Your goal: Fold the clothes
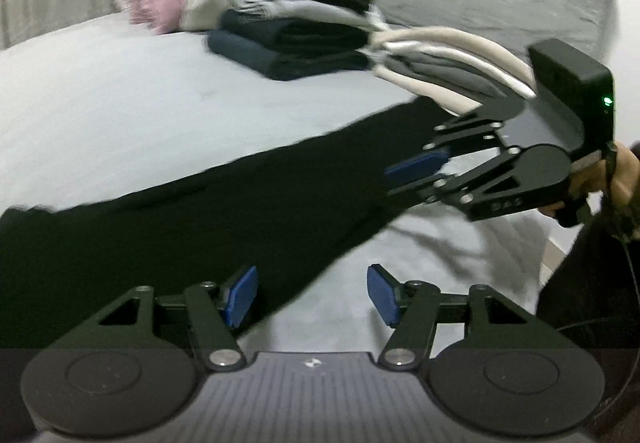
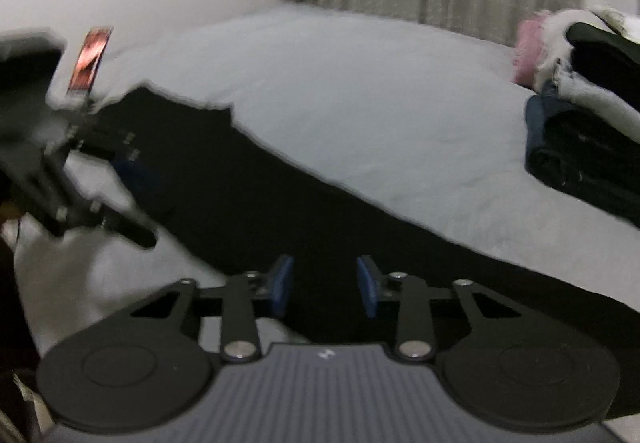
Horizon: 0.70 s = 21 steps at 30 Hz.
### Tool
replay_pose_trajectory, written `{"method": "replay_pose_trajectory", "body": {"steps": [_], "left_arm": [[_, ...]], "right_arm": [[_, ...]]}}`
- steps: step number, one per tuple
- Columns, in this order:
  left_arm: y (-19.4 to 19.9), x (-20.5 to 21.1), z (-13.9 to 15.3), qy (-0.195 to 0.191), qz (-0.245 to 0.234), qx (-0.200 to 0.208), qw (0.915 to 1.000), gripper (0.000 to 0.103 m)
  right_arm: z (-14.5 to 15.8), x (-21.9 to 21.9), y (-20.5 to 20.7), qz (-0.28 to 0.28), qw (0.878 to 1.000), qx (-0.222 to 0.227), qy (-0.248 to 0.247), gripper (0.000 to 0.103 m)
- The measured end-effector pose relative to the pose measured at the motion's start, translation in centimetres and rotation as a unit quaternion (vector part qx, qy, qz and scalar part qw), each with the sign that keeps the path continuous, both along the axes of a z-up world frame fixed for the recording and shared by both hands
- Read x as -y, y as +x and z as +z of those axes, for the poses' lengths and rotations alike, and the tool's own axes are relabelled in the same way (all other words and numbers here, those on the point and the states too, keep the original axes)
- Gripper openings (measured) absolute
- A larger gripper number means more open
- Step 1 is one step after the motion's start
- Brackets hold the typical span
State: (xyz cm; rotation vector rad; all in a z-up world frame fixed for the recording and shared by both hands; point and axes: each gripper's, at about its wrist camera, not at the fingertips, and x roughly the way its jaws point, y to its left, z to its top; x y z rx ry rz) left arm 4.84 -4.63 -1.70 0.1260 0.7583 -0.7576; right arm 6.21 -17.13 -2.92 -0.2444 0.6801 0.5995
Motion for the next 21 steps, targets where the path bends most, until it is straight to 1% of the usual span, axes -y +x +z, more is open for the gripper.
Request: {"method": "replay_pose_trajectory", "body": {"steps": [3,5,6,7,10,13,15,16,18,19,20,21], "left_arm": [[0.3,2.0,-0.5,0.001,-0.023,-0.002,0.9997,0.06],[0.7,3.0,-1.0,0.009,-0.03,-0.006,0.9995,0.06],[0.9,3.4,-1.3,0.014,-0.033,-0.009,0.9993,0.06],[1.0,3.7,-1.5,0.018,-0.036,-0.012,0.9991,0.06],[1.1,4.1,-1.9,0.026,-0.051,-0.016,0.9982,0.06],[1.3,3.9,-1.8,0.021,-0.072,-0.035,0.9966,0.06],[1.3,4.0,-1.7,0.026,-0.084,-0.042,0.9953,0.06],[1.2,4.0,-1.6,0.03,-0.086,-0.037,0.9952,0.06],[1.3,4.1,-1.4,0.027,-0.088,-0.034,0.9952,0.06],[1.4,4.1,-1.2,0.019,-0.088,-0.034,0.9953,0.06],[1.6,3.9,-0.9,0.003,-0.086,-0.033,0.9958,0.06],[1.9,3.9,-0.6,-0.015,-0.08,-0.031,0.9962,0.06]], "right_arm": [[-0.7,0.3,-0.4,0.012,1.0,-0.003,-0.007,0.022],[-1.1,0.3,-0.3,0.023,1.0,-0.004,-0.012,0.022],[-1.5,0.2,-0.2,0.028,0.999,-0.008,-0.017,0.02],[-2.0,0.1,0.1,0.032,0.999,-0.013,-0.027,0.012],[-2.6,0.0,0.1,0.041,0.999,-0.015,-0.032,0.003],[-2.3,0.3,-0.1,0.057,0.998,-0.031,-0.025,0.001],[-2.1,0.8,-0.4,0.061,0.997,-0.05,-0.016,0.002],[-2.0,1.2,-0.5,0.062,0.996,-0.062,-0.01,0.006],[-1.8,1.8,-0.7,0.05,0.996,-0.067,0.003,0.012],[-1.6,2.1,-0.6,0.039,0.997,-0.06,0.013,0.014],[-1.5,2.2,-0.5,0.033,0.998,-0.057,0.02,0.015],[-1.2,2.4,-0.2,0.019,0.998,-0.053,0.036,0.02]]}}
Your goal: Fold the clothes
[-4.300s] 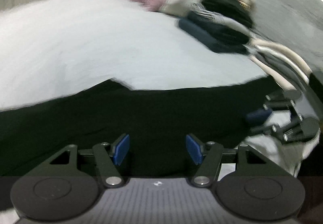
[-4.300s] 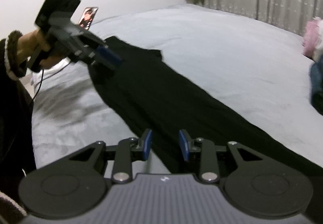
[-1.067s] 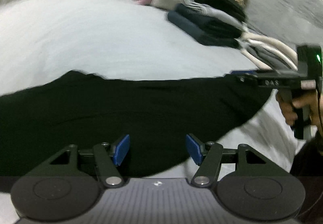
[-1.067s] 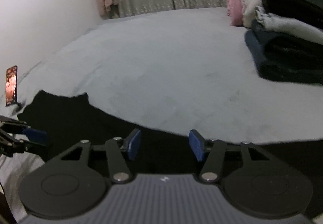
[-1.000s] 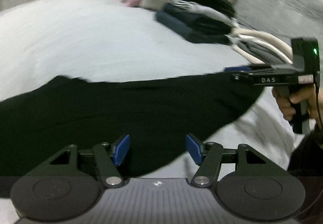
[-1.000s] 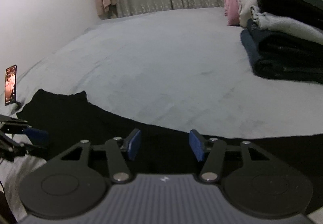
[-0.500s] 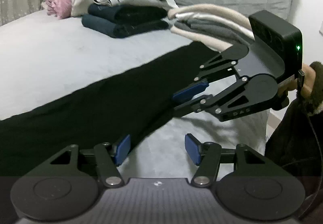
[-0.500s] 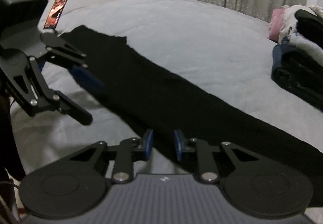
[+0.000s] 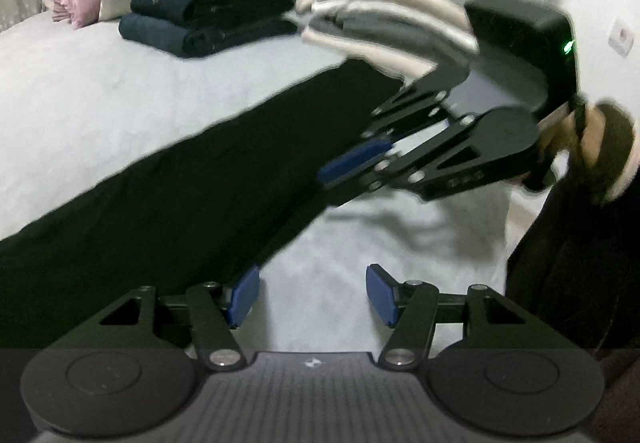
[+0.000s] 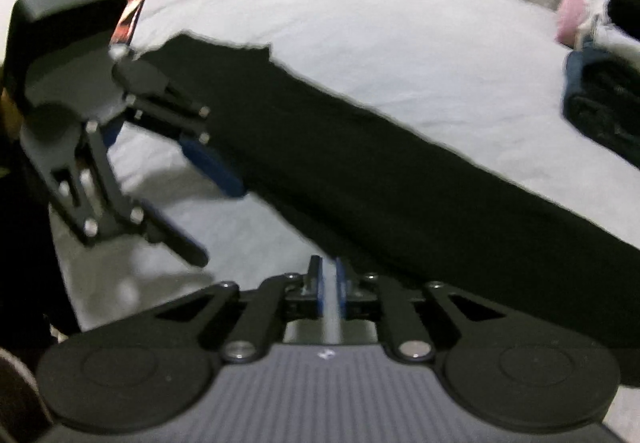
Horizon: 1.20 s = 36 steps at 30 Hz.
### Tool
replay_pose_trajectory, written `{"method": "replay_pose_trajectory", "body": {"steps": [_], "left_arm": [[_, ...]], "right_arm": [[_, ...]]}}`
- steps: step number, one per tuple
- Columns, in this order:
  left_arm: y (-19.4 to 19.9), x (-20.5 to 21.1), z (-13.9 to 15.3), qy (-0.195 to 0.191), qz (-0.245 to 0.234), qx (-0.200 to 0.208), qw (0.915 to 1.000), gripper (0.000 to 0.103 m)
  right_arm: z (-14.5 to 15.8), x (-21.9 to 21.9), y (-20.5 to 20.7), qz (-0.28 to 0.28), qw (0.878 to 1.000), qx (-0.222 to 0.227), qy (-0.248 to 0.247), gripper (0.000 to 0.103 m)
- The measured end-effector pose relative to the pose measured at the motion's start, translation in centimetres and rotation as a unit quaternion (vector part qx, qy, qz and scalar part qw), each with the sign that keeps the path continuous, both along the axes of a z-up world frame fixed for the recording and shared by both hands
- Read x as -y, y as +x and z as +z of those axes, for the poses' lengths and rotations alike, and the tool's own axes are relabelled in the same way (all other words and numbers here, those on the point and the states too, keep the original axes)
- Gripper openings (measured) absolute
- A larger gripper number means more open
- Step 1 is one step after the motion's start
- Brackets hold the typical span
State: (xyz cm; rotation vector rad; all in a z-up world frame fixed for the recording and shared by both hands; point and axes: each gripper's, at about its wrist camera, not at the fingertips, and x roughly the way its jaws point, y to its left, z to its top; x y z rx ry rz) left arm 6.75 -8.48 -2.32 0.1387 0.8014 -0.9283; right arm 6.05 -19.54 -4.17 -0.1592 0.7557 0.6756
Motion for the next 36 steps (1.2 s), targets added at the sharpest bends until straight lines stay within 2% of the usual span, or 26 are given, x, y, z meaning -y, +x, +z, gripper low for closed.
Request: {"method": "replay_pose_trajectory", "body": {"steps": [3,5,8,11,14,15,16,17,18,19,20,22,23,27,32,33,36], "left_arm": [[0.7,0.0,0.4,-0.034,0.025,0.006,0.9991,0.061],[1.4,0.6,0.0,-0.038,0.033,-0.003,0.9987,0.061],[1.8,1.7,-1.1,-0.011,0.023,-0.017,0.9995,0.061],[1.2,3.1,-1.7,0.027,-0.013,0.002,0.9996,0.063],[1.5,3.1,-1.4,0.011,-0.004,-0.005,0.9999,0.064],[1.6,3.0,-1.3,0.003,0.005,-0.005,1.0,0.065],[1.7,3.0,-1.3,-0.001,0.017,-0.002,0.9999,0.068],[1.8,3.1,-1.1,-0.003,0.035,0.004,0.9994,0.07],[2.0,3.2,-1.0,-0.005,0.054,0.01,0.9985,0.073],[2.1,3.3,-0.9,-0.004,0.072,0.015,0.9973,0.075],[2.2,3.5,-0.9,0.003,0.09,0.019,0.9958,0.076],[2.5,4.2,-0.8,0.02,0.127,0.028,0.9913,0.077],[2.6,4.6,-0.8,0.033,0.144,0.035,0.9885,0.077],[2.7,5.8,-1.1,0.073,0.178,0.052,0.9799,0.078],[3.1,6.0,-1.1,0.064,0.19,0.031,0.9792,0.078],[3.1,5.9,-1.1,0.064,0.189,0.032,0.9794,0.078],[2.9,5.9,-1.3,0.071,0.185,0.039,0.9795,0.078]], "right_arm": [[0.3,0.3,1.0,-0.036,0.999,0.005,0.03,0.022],[0.1,0.5,1.6,-0.057,0.998,-0.004,0.034,0.022],[-1.1,0.5,2.3,-0.07,0.997,-0.033,0.02,0.022],[-1.4,0.9,1.7,-0.067,0.997,-0.041,0.02,0.023],[-1.1,2.4,1.2,-0.077,0.995,-0.052,0.035,0.023],[-0.9,3.1,1.1,-0.086,0.994,-0.056,0.044,0.03],[-0.8,3.7,1.1,-0.099,0.992,-0.057,0.051,0.044],[-0.7,4.3,1.1,-0.113,0.99,-0.058,0.057,0.05],[-0.5,5.3,1.2,-0.143,0.986,-0.057,0.064,0.058],[-0.3,6.9,1.3,-0.189,0.978,-0.054,0.068,0.061],[-0.3,7.3,1.4,-0.199,0.976,-0.054,0.068,0.061],[-0.4,9.8,1.6,-0.272,0.958,-0.057,0.077,0.062],[-0.5,10.4,1.7,-0.288,0.952,-0.059,0.083,0.062],[-0.7,14.4,1.3,-0.378,0.913,-0.07,0.135,0.063],[-0.5,17.0,0.7,-0.455,0.883,-0.045,0.102,0.07],[-0.6,18.2,0.6,-0.485,0.867,-0.046,0.108,0.07],[-1.4,19.6,0.6,-0.511,0.849,-0.048,0.124,0.07]]}}
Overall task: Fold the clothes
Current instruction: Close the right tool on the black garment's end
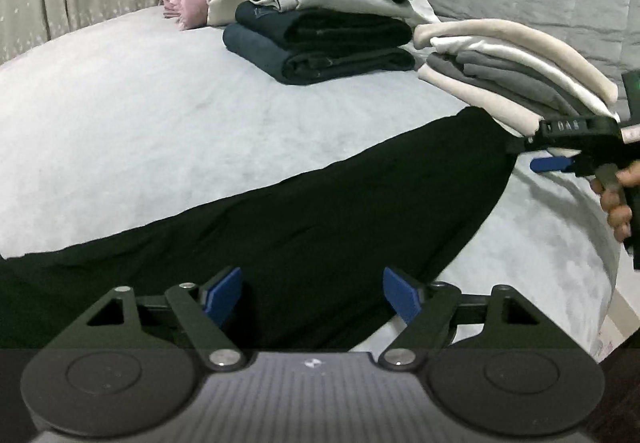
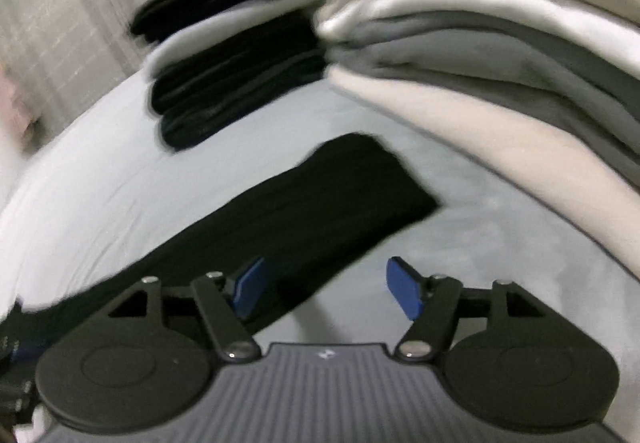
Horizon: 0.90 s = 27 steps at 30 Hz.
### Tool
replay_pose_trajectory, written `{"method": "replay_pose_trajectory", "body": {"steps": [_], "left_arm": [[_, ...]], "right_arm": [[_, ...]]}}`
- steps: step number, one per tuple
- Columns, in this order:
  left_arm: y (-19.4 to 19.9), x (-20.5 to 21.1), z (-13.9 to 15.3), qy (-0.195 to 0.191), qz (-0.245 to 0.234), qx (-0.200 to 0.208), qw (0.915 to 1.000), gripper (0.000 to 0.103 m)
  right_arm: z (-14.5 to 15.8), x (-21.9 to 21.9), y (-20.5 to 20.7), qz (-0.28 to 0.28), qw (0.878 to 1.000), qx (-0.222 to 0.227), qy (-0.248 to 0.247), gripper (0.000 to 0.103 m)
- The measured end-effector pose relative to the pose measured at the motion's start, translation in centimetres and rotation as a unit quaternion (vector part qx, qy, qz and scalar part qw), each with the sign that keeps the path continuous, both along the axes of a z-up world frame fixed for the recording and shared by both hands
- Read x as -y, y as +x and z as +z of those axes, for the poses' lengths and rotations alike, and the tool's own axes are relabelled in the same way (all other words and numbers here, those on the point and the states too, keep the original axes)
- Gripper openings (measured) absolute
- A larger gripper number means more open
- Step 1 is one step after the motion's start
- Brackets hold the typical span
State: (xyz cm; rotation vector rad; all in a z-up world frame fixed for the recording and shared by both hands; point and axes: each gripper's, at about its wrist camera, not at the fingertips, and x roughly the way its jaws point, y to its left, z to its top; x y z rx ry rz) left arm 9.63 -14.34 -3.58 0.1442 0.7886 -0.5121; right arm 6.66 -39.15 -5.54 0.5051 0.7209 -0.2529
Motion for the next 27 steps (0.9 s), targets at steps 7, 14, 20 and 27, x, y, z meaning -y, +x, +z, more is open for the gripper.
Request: {"method": "replay_pose_trajectory", "body": {"steps": [7,14,20,27], "left_arm": [[0.1,-0.5,0.0,-0.015,0.006,-0.002,0.9999,0.079],[0.1,-1.3,0.8,-0.042,0.014,0.003,0.999,0.079],[0.0,-1.6,1.1,-0.051,0.012,0.006,0.9986,0.079],[0.4,-1.8,0.9,-0.074,0.014,-0.008,0.9971,0.079]], "right_arm": [[-1.1,0.3,0.6,-0.054,0.998,0.022,-0.012,0.07],[-2.0,-1.1,1.0,-0.089,0.994,0.047,-0.053,0.067],[-2.3,-0.7,0.5,-0.136,0.988,0.066,-0.045,0.052],[-2.9,0.4,0.6,-0.17,0.981,0.091,-0.02,0.045]]}}
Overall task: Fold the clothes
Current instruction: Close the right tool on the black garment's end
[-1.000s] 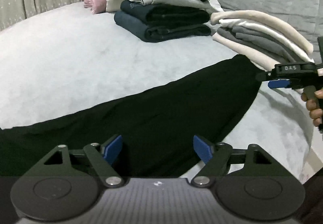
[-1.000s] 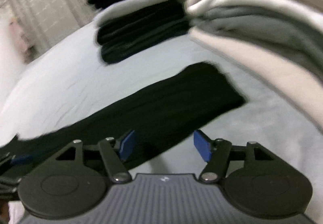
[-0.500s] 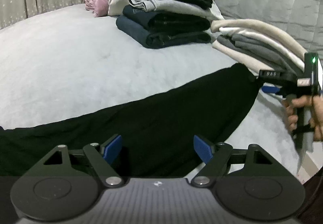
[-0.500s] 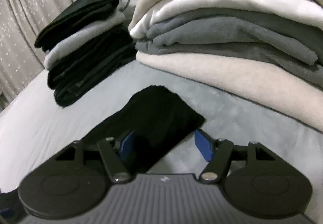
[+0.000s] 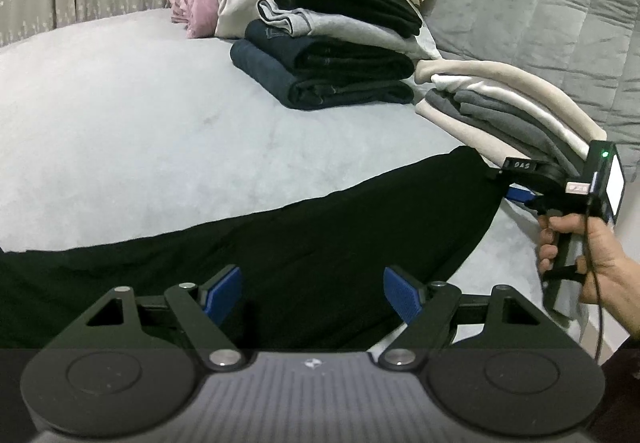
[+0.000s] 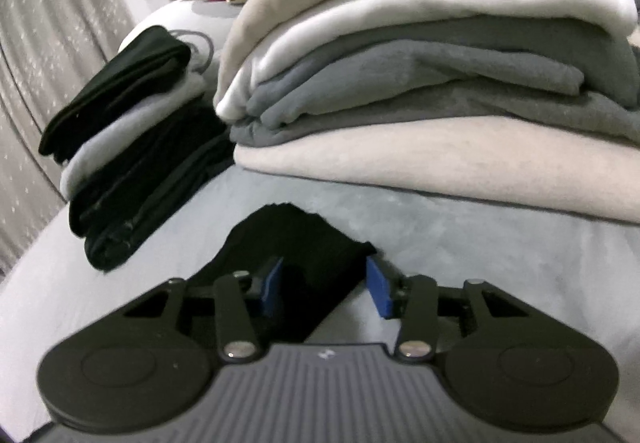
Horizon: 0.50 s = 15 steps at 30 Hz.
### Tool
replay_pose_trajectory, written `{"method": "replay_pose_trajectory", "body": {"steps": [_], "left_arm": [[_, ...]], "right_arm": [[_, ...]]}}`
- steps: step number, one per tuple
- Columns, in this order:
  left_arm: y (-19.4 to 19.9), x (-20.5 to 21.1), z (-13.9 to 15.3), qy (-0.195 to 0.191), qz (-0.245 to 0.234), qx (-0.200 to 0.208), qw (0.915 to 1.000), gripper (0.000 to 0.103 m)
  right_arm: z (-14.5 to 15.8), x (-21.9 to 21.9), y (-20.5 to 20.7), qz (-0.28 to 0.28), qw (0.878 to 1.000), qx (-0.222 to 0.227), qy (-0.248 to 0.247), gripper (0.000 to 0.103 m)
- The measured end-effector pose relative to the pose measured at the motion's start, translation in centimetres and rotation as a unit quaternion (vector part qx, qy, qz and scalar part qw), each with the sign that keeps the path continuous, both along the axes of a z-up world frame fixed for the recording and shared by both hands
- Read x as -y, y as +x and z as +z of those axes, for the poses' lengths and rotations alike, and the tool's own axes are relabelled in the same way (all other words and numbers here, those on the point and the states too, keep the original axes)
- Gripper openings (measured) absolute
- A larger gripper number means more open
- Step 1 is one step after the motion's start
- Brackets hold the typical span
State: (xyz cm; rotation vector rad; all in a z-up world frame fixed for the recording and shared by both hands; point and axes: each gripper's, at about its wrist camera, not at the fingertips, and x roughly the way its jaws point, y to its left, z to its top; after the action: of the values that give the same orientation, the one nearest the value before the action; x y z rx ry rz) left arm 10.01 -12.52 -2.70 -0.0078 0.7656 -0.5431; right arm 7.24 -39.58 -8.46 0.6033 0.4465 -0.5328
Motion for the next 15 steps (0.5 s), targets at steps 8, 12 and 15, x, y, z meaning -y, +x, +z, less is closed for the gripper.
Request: {"method": "replay_pose_trajectory", "body": {"steps": [8,12,15], "left_arm": [[2.7,-1.6,-1.7,-0.255,-0.05,-0.112,0.9592,0.078],[4.3,-1.0,-3.7,-0.342,-0.056,-0.164,0.9237,0.078],[5.0,-0.1,-5.9,-0.38,-0.054,-0.202,0.9009,0.078]], "right_arm": [[0.9,-1.1,-0.2,0.014,0.999,0.035,-0.015,0.007],[2.1,-3.6,-0.2,0.074,0.994,0.043,-0.062,0.007],[2.9,-6.3,0.0,0.144,0.983,0.037,-0.109,0.007]]}}
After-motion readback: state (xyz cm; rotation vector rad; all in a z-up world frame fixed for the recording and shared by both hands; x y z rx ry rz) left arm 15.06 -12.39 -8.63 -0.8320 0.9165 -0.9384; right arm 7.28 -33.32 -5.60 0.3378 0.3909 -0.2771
